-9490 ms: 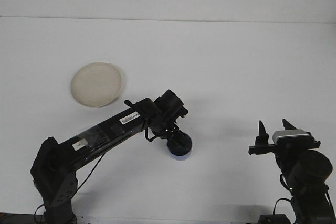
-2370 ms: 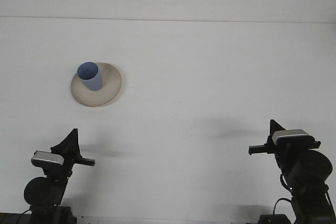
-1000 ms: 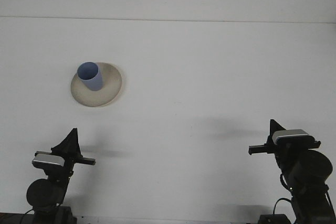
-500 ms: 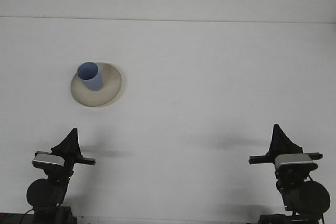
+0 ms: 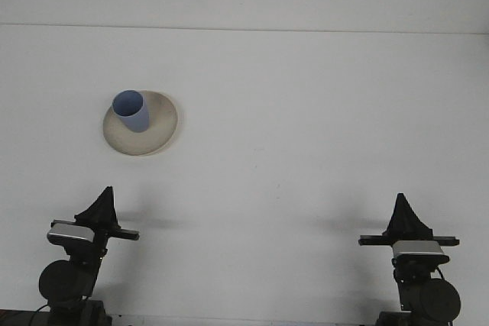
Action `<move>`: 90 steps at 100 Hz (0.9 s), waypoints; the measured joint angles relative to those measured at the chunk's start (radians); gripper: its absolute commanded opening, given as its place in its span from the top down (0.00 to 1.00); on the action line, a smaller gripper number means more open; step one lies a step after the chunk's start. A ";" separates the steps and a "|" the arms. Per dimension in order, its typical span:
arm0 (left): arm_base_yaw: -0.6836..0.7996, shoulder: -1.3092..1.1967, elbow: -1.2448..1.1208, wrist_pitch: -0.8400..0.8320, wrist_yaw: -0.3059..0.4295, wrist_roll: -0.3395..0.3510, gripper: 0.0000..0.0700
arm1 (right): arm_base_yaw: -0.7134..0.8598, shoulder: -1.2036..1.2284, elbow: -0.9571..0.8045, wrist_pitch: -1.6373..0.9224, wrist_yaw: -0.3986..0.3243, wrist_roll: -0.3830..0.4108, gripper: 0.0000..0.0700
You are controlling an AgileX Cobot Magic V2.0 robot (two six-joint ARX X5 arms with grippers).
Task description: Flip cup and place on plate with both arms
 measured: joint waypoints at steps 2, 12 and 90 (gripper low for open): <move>0.000 0.000 0.000 0.000 0.000 0.000 0.98 | 0.000 0.000 -0.010 0.014 0.000 0.000 1.00; 0.000 0.000 0.000 0.000 0.000 0.000 0.98 | 0.000 0.000 -0.047 0.055 0.000 0.001 1.00; 0.000 0.000 0.000 0.000 0.000 0.000 0.98 | 0.000 -0.001 -0.069 0.095 0.000 0.011 1.00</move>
